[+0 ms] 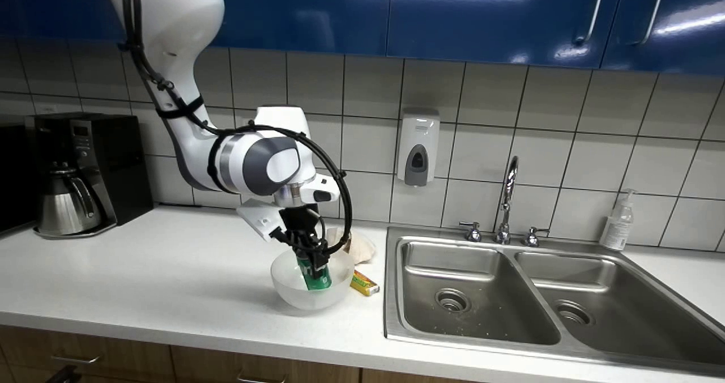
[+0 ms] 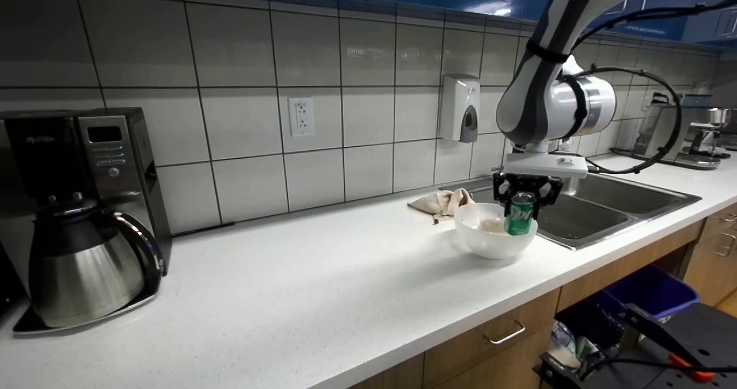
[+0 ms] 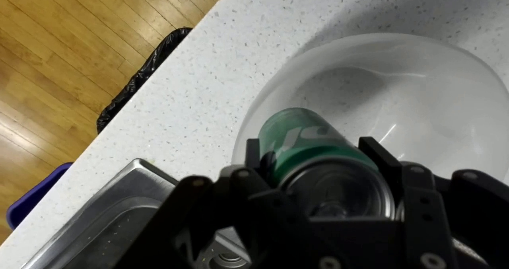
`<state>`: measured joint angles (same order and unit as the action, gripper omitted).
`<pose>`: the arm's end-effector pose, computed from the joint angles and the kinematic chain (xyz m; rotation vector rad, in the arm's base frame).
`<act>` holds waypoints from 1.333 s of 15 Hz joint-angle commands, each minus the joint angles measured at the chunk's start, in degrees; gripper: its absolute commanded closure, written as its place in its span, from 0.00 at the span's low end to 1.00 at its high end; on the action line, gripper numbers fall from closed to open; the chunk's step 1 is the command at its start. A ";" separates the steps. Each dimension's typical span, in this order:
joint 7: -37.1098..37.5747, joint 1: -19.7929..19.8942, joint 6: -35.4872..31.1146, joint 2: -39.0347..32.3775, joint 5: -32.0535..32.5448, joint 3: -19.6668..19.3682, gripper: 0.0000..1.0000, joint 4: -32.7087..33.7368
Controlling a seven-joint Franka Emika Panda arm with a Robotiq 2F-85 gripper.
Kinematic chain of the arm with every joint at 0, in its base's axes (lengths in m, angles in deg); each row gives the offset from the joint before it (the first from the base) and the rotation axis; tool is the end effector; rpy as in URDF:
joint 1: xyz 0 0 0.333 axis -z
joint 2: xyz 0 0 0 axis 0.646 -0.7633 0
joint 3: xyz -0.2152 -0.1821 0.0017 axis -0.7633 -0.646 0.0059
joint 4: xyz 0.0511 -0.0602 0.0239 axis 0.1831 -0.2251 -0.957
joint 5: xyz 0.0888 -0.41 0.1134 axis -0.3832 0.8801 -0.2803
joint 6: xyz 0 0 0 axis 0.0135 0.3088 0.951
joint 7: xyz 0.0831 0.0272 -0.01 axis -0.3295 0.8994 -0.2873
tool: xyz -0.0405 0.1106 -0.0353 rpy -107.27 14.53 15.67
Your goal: Put the green can inside the plastic bowl
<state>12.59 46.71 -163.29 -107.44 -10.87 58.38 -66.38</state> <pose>0.4703 -0.1935 0.1084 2.8655 -1.0373 0.2414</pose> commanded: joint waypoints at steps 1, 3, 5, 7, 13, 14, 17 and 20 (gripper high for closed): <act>-1.45 0.94 -2.94 -4.41 -5.00 1.16 0.62 3.54; -1.75 1.11 -3.78 -6.53 -6.93 1.41 0.62 5.06; -2.07 1.58 -4.34 -8.52 -8.67 2.00 0.62 6.55; -2.48 2.45 -5.00 -10.45 -10.45 2.89 0.62 7.89; -3.53 6.92 -6.59 -14.74 -15.84 7.06 0.62 11.25; -3.72 7.67 -6.74 -14.95 -16.64 7.75 0.62 11.58; -4.46 9.43 -6.87 -15.38 -18.34 9.35 0.62 12.29; -4.83 10.46 -6.50 -15.24 -19.43 10.25 0.12 12.56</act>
<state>10.36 54.61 -169.06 -121.30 -28.18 66.60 -55.29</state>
